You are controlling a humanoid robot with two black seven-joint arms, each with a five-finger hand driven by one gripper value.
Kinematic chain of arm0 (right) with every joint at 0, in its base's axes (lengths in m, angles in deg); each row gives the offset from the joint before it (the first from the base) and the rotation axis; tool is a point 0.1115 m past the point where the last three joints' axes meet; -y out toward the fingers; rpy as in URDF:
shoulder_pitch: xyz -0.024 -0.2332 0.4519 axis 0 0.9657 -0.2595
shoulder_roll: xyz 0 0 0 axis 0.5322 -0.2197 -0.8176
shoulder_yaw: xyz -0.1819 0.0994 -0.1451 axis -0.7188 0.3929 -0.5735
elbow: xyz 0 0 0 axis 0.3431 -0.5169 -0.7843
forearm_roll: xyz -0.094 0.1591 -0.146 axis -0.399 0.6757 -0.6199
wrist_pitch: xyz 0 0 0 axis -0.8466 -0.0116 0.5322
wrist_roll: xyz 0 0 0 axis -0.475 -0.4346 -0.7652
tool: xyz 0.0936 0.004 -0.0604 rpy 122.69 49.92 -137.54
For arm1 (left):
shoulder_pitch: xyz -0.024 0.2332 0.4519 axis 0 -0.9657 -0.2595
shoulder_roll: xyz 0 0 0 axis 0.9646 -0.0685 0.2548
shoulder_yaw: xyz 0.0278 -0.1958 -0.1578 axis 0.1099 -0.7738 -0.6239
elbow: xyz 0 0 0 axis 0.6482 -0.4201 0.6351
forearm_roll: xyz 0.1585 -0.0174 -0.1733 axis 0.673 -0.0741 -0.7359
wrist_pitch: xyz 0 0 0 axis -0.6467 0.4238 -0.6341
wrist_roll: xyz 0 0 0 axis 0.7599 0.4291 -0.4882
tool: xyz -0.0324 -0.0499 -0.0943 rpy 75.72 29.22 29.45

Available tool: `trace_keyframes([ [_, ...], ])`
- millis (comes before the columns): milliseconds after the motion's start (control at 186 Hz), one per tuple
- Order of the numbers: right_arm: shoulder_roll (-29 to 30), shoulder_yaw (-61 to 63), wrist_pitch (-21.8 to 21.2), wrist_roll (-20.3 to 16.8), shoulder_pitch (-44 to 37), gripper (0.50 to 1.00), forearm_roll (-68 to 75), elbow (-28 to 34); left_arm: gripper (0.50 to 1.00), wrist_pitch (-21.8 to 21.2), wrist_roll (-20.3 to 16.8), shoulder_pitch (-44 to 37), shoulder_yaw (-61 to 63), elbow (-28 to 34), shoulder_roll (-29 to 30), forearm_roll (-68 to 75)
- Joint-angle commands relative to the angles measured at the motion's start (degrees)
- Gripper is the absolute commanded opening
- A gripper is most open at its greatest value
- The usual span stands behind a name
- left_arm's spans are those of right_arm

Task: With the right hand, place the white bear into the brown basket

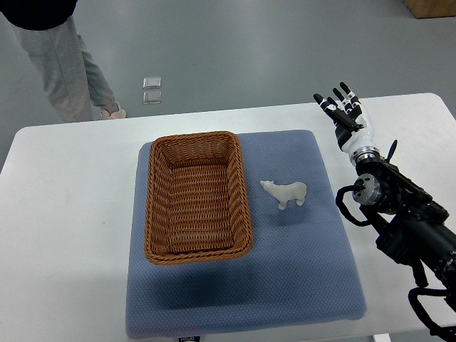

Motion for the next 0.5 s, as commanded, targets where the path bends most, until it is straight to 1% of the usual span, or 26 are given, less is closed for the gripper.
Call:
trace_keyframes([
  [0, -0.1, 0.0, 0.0, 0.0, 0.0, 0.921, 0.0, -0.1, 1.0, 0.0, 0.0, 0.0, -0.3, -0.3, 0.0, 0.0],
  [495, -1.1, -0.1, 0.2, 0.0, -0.3, 0.921, -0.1, -0.1, 1.0, 0.0, 0.0, 0.1, 0.0, 0.3, 0.0, 0.0],
])
